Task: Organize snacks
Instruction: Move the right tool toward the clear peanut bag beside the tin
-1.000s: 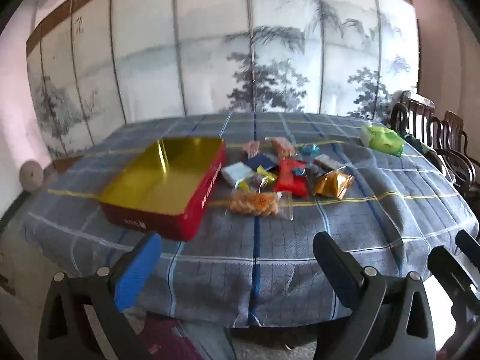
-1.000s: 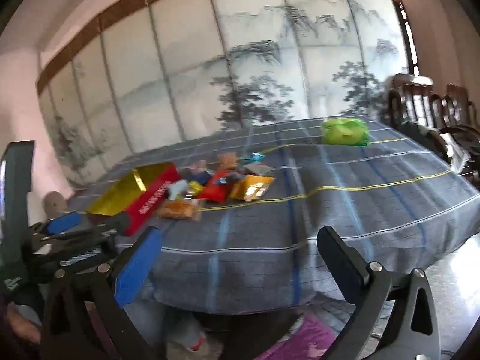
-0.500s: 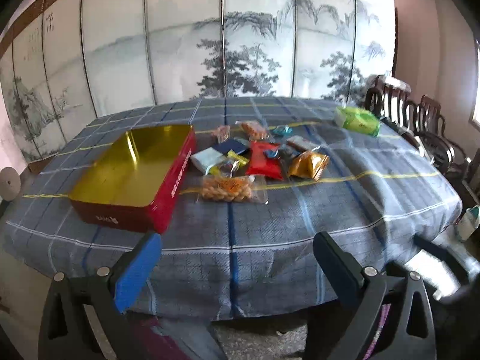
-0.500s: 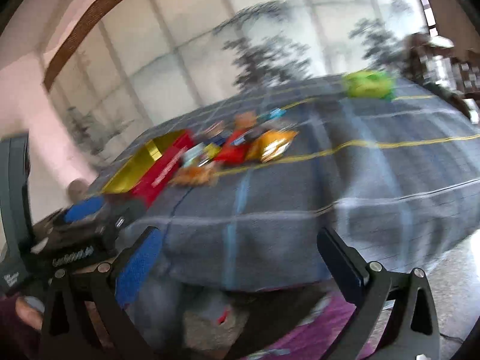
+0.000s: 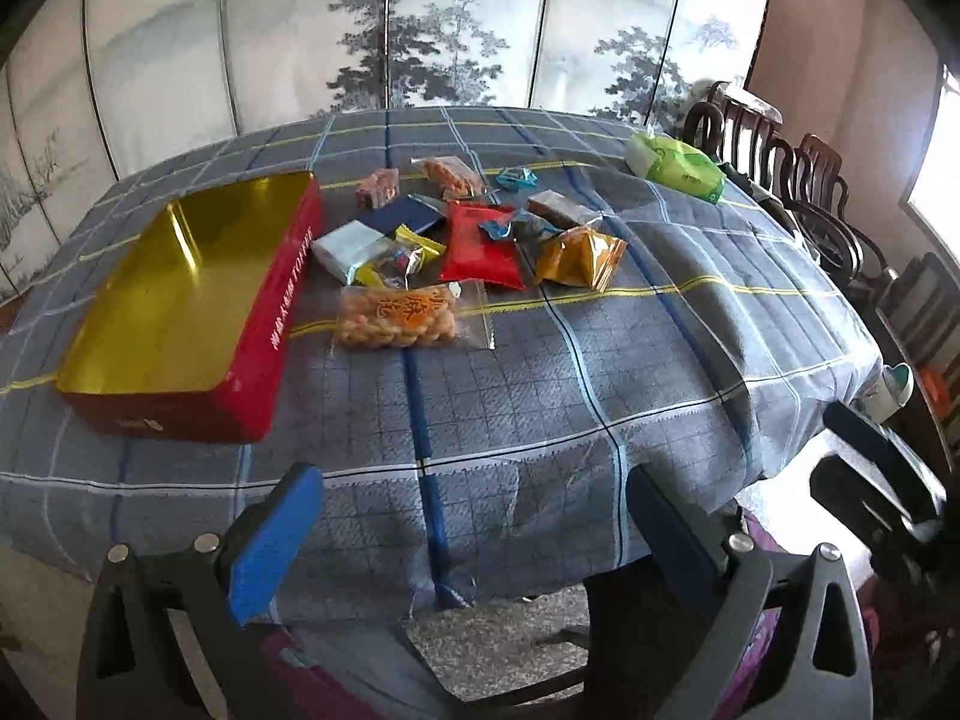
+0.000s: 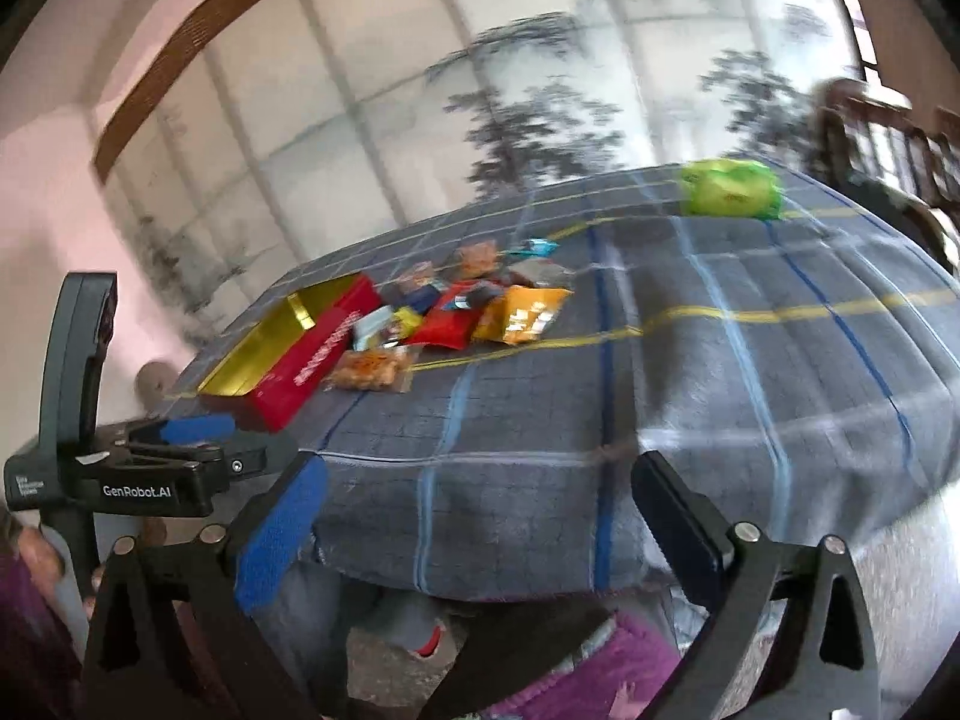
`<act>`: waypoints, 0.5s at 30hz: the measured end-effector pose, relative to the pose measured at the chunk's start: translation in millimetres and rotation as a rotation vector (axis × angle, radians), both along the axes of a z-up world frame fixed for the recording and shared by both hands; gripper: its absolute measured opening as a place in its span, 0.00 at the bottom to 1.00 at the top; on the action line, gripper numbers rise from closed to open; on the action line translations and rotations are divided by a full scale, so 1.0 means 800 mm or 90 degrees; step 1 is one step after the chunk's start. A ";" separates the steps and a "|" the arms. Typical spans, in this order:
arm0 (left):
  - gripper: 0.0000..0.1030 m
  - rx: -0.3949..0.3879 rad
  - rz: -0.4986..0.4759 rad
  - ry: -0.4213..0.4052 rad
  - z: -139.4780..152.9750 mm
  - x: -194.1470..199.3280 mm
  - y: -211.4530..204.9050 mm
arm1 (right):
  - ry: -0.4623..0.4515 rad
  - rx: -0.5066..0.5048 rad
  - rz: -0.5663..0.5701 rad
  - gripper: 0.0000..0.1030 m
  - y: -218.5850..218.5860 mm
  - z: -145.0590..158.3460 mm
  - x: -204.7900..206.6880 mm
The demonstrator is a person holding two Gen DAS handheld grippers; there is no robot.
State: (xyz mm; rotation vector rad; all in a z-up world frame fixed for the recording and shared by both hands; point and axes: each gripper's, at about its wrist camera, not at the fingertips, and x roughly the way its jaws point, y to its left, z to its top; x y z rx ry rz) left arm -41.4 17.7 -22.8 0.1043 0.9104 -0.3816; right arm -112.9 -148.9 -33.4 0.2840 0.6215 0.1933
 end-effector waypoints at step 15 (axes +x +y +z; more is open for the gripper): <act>1.00 0.067 0.058 -0.081 0.039 -0.034 0.041 | 0.132 -0.216 0.476 0.43 0.150 -0.023 0.244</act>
